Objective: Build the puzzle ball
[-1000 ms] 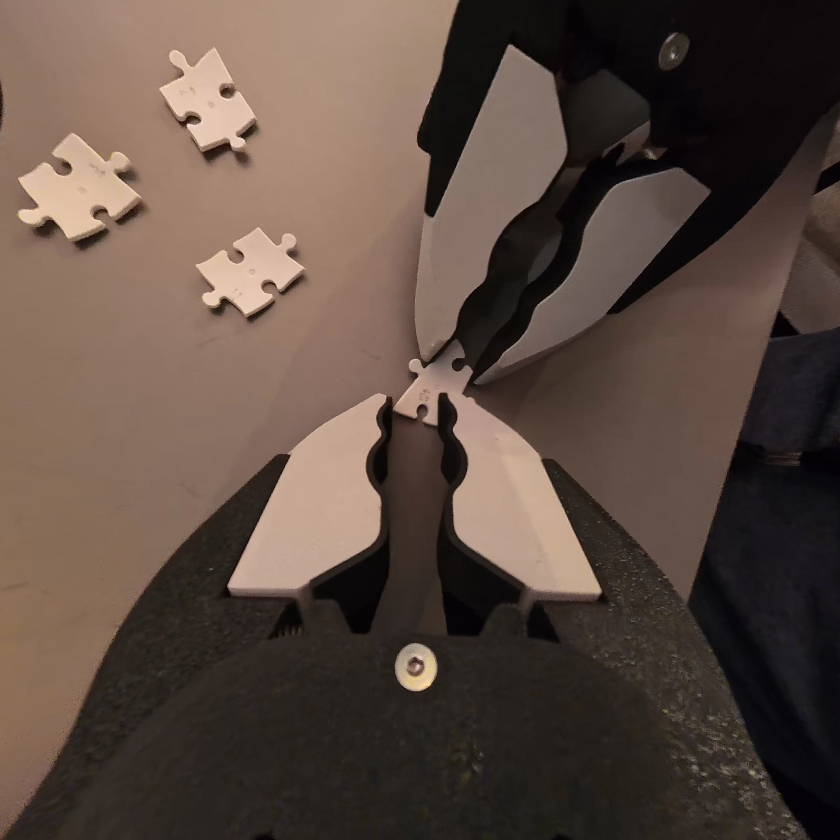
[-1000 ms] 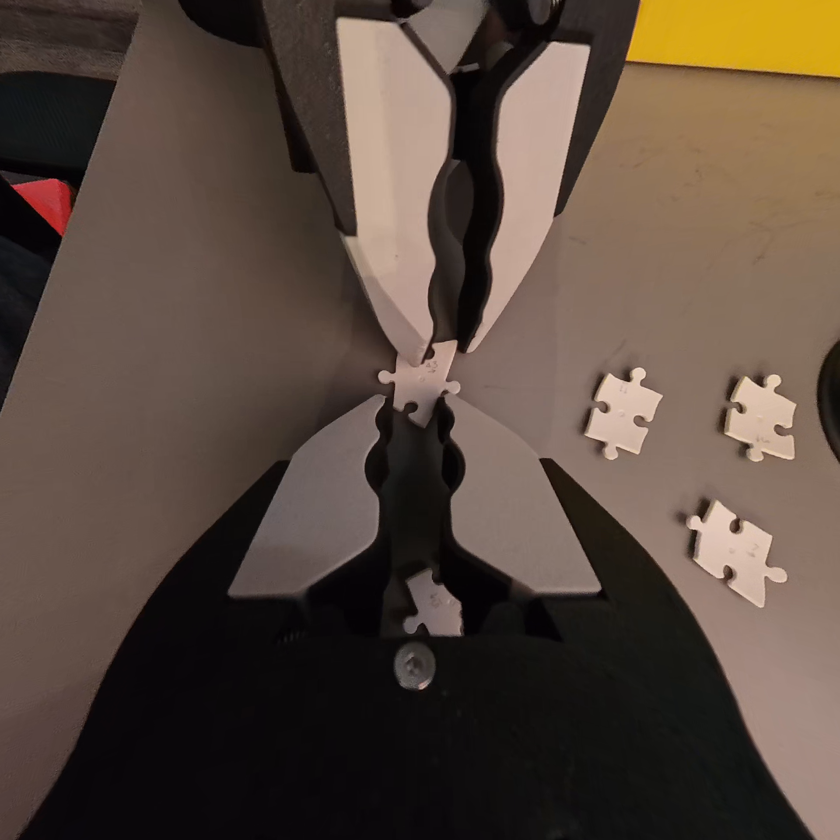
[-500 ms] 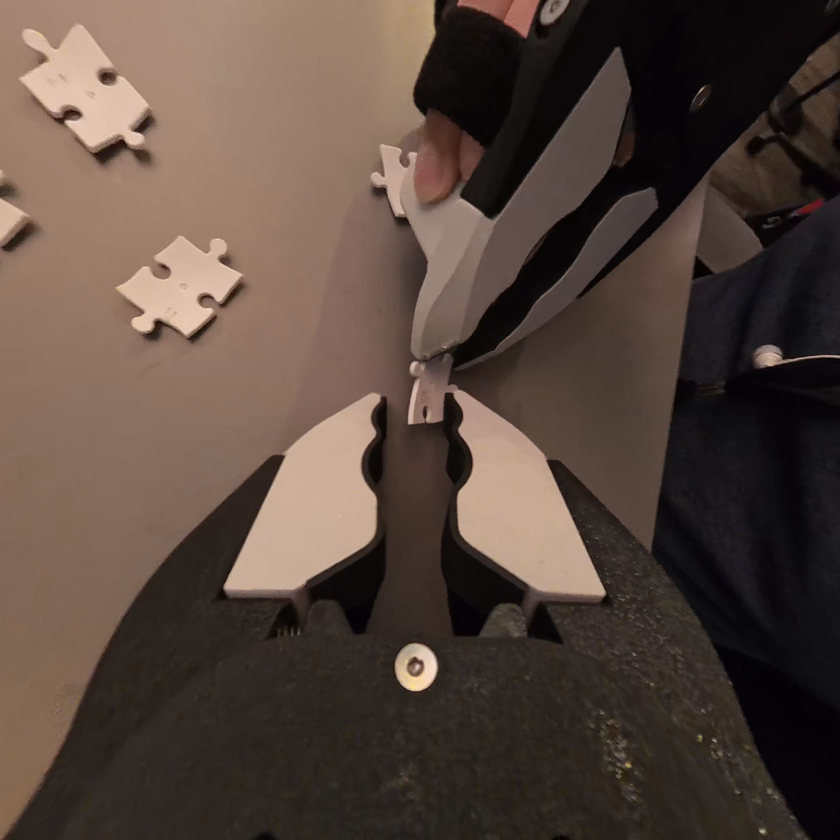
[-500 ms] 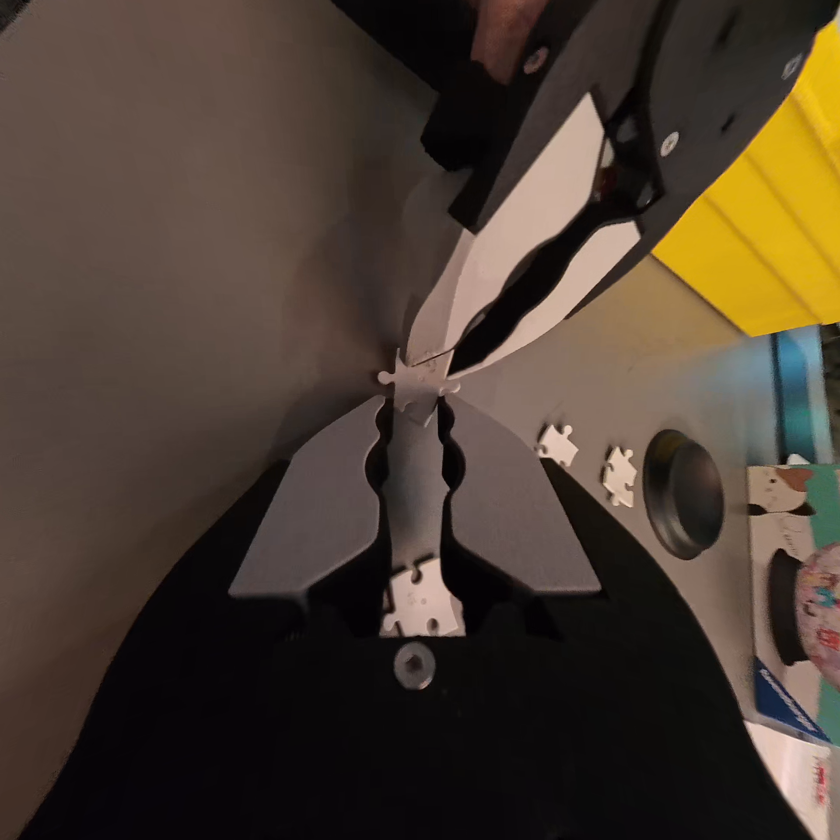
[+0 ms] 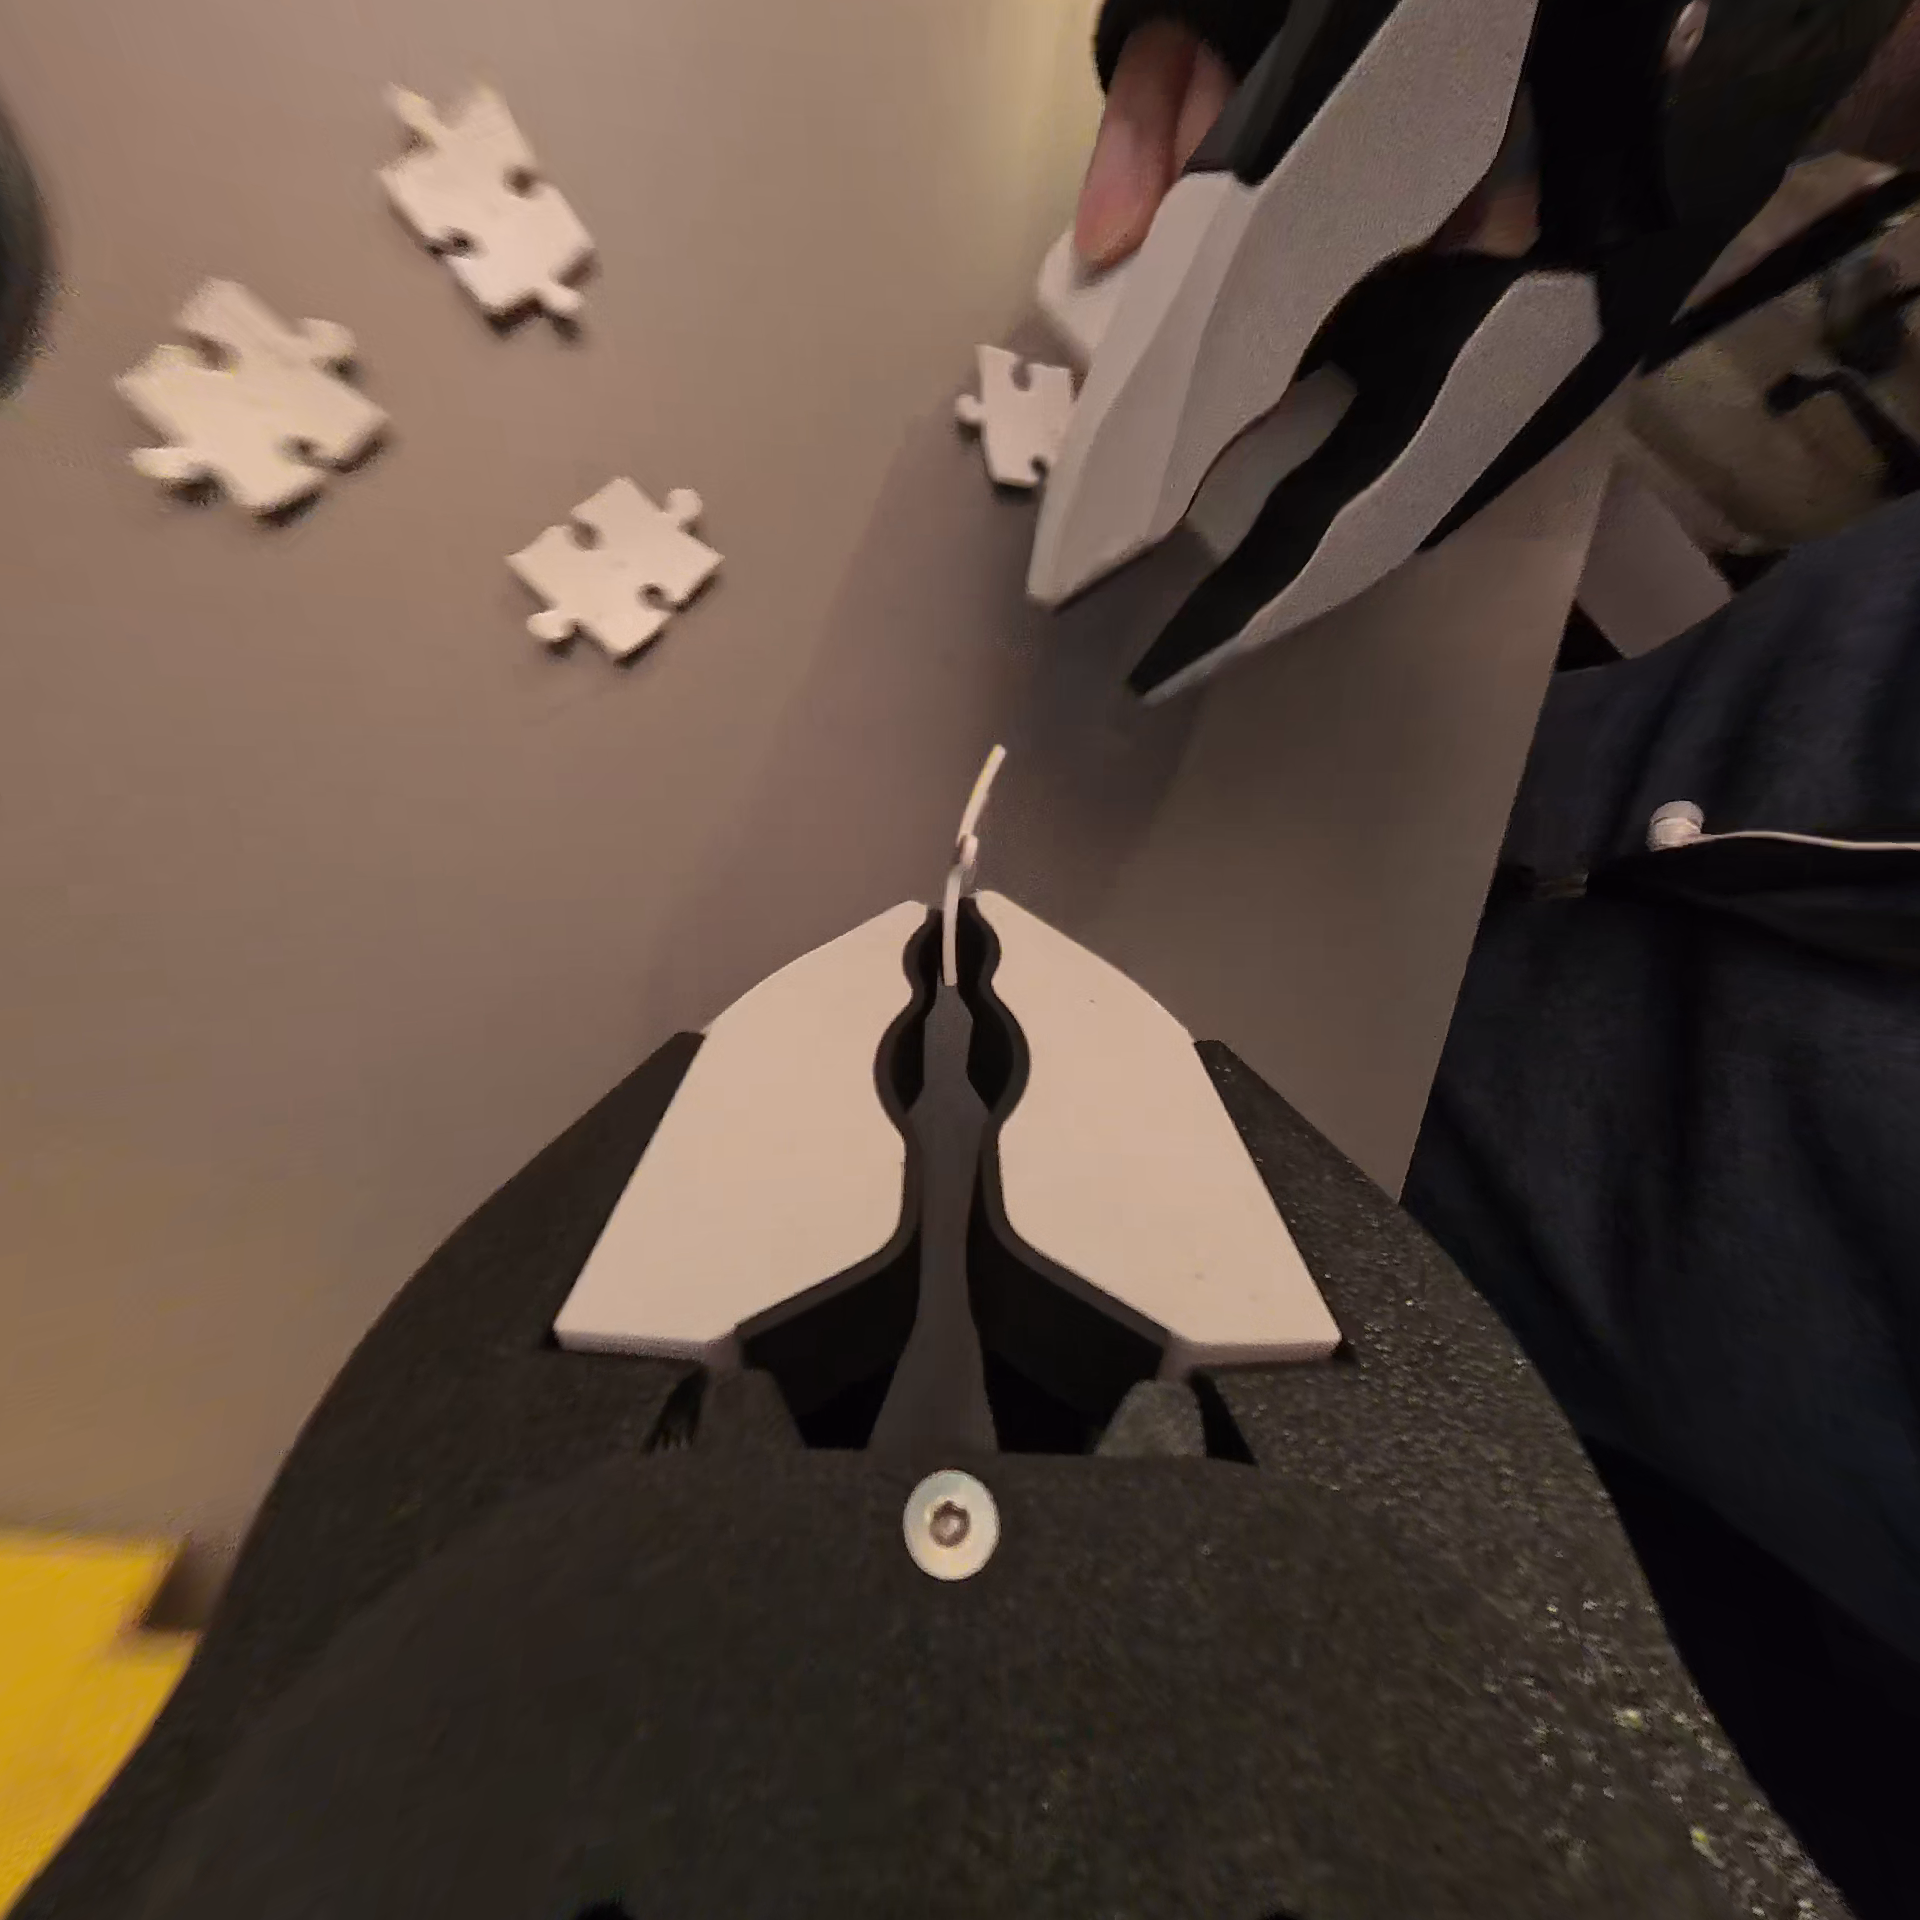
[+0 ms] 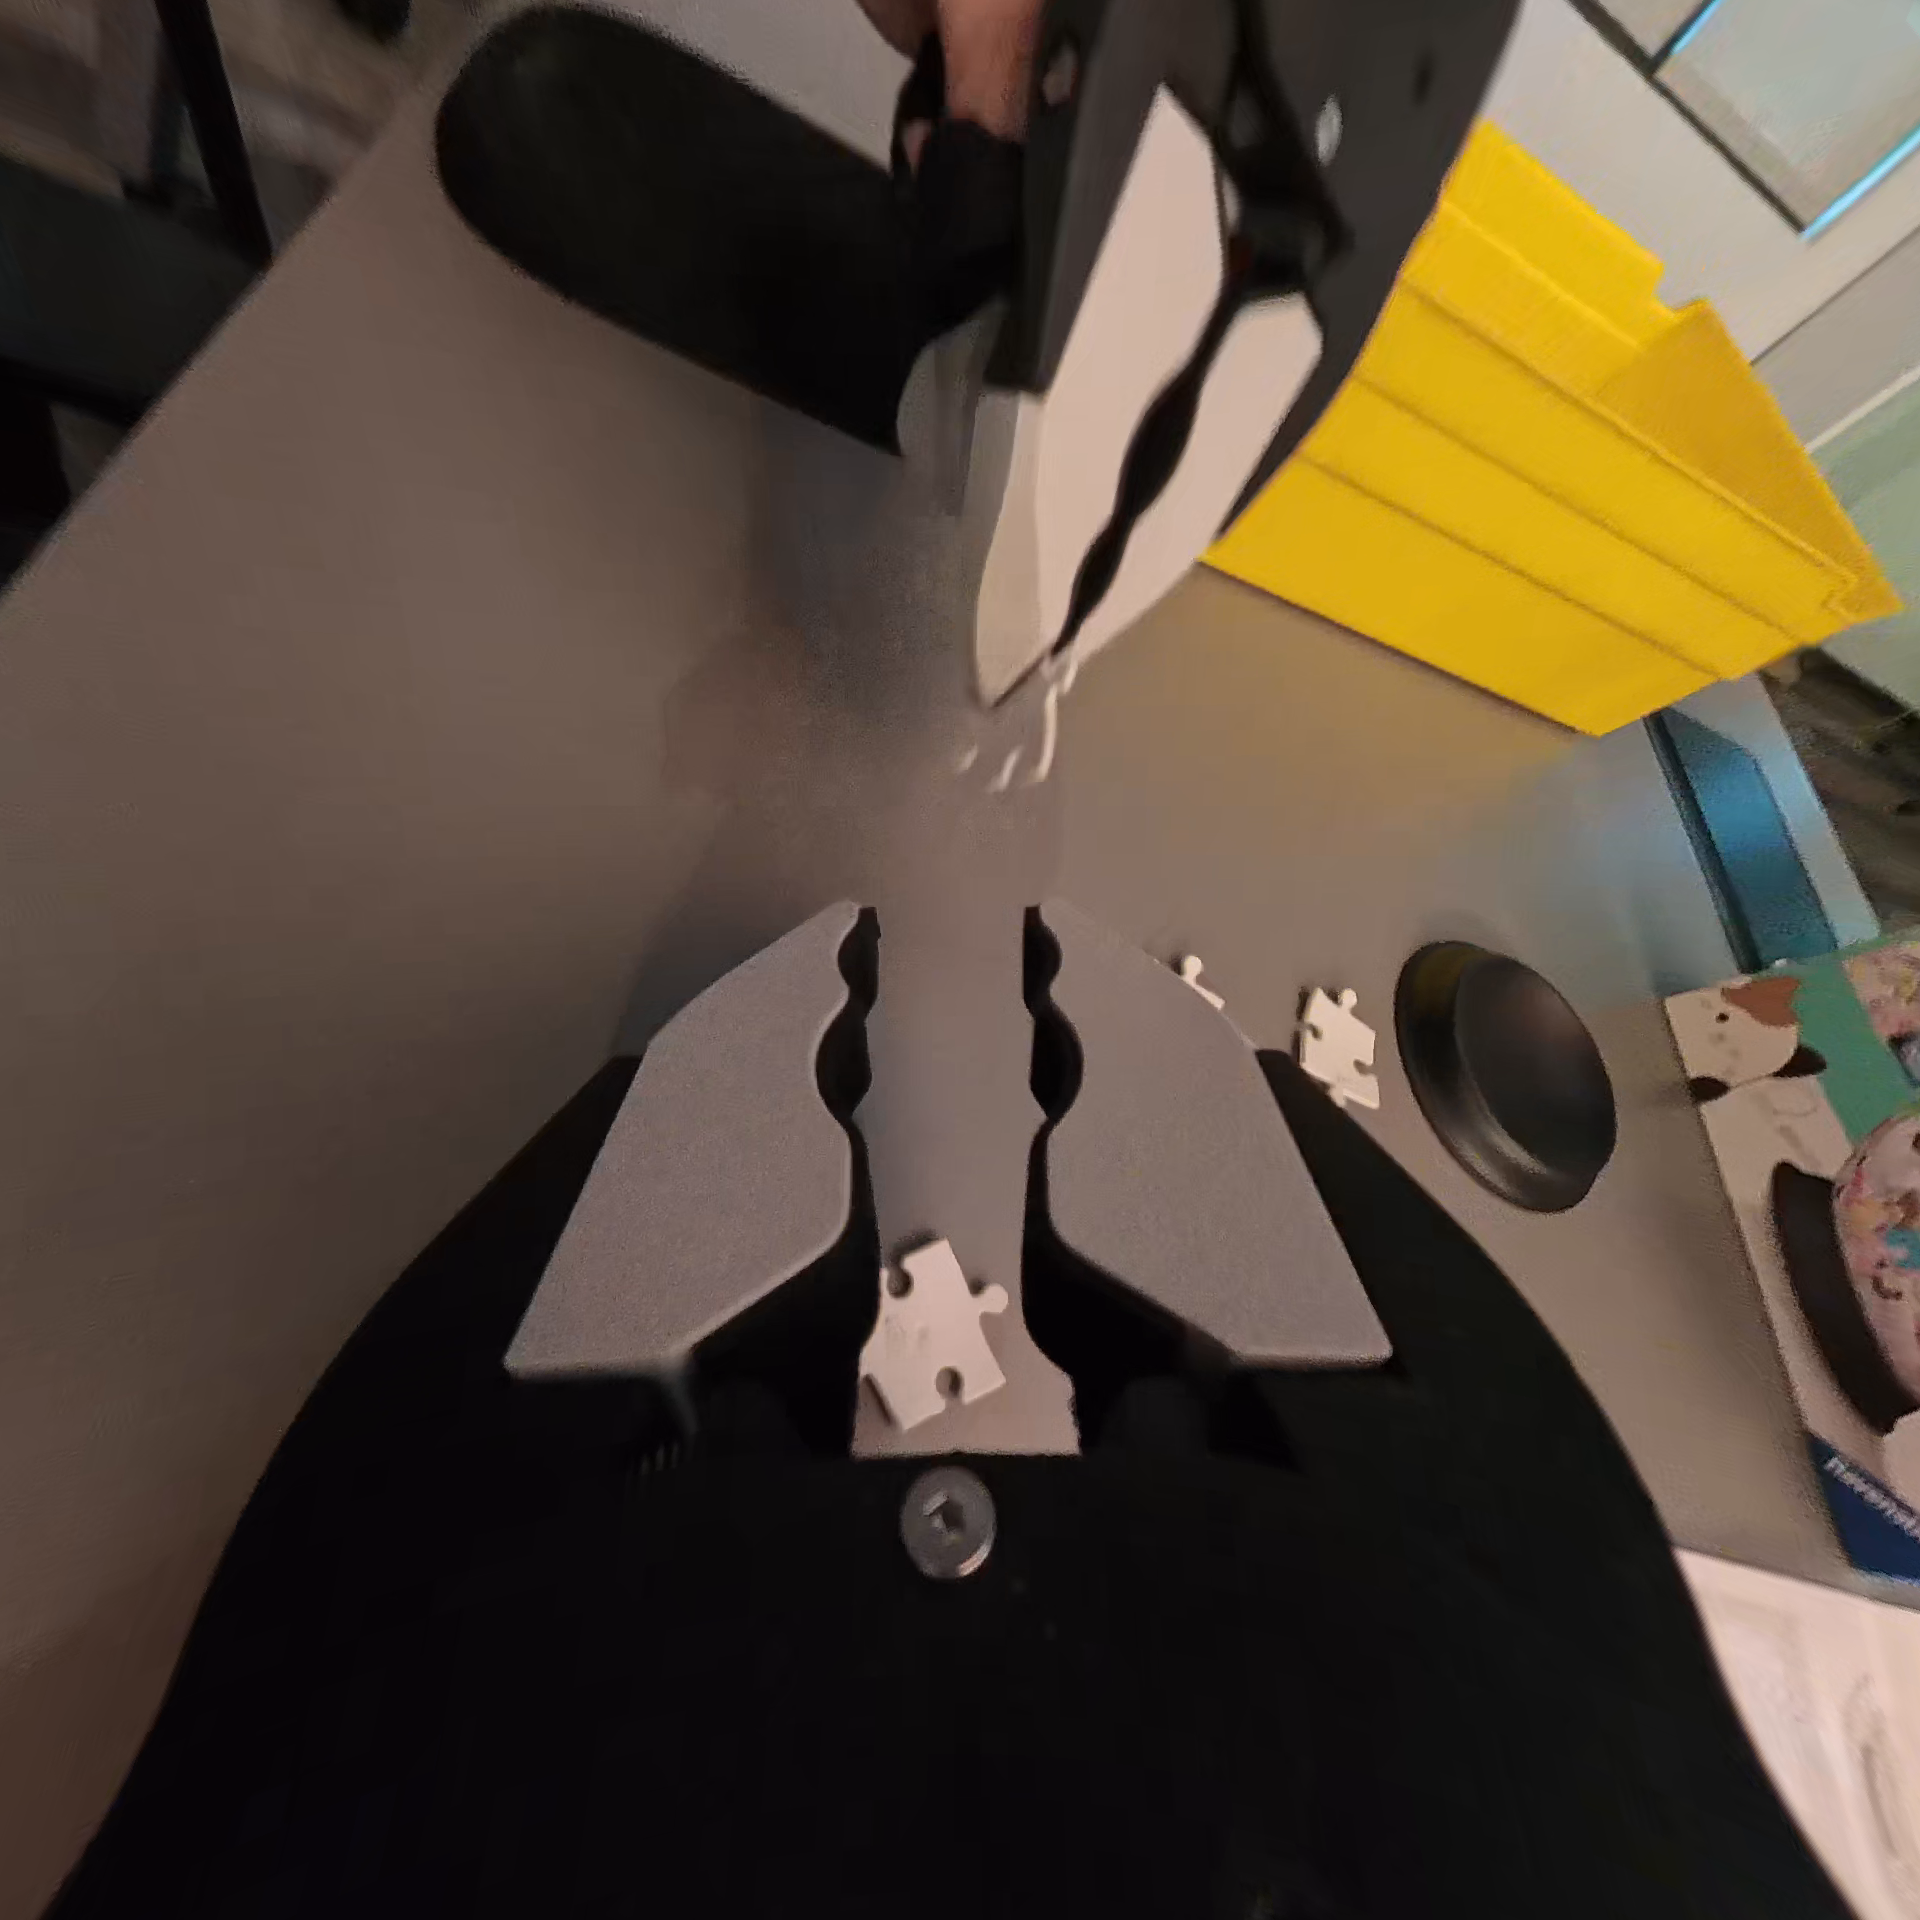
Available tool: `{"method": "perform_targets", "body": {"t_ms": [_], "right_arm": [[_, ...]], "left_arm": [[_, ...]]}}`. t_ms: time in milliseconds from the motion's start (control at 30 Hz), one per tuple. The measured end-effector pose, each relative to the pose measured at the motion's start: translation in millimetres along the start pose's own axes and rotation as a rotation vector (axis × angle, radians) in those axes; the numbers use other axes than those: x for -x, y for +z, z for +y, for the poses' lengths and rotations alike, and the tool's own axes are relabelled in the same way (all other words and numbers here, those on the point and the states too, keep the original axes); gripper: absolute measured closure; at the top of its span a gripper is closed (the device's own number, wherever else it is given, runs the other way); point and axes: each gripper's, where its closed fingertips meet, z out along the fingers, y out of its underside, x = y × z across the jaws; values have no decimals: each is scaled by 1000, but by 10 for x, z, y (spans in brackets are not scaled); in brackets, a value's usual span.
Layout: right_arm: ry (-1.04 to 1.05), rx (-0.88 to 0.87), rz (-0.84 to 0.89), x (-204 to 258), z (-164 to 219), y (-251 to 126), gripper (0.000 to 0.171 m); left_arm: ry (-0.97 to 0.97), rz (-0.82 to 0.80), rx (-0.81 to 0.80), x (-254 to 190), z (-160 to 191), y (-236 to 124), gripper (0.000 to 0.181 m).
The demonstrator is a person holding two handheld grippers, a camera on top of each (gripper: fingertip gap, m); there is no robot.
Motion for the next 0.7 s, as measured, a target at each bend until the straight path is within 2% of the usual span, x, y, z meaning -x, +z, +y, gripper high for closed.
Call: {"method": "perform_targets", "body": {"t_ms": [100, 200, 267, 333, 467, 600, 700], "right_arm": [[94, -39, 0, -77, -7, -140, 143], [152, -64, 5, -114, -4, -238, 144], [164, -58, 10, -128, 14, -257, 144], [169, -39, 21, -152, 49, -241, 143], [198, -20, 10, -164, 91, -185, 143], [211, 8, 25, -204, 149, -164, 143], [229, 16, 43, -255, 183, -178, 142]], "left_arm": [[25, -208, -12, 269, -45, -586, 179], [6, -488, -8, 799, -62, -1415, 179], [-85, -606, 49, 1183, 22, -1891, 179], [-190, -646, 69, 1523, 64, -2164, 179], [-334, -664, 46, 2159, 121, -2173, 179], [-503, -621, 15, 2629, 254, -1848, 179], [-593, -538, -31, 2799, 299, -1645, 179]]}}
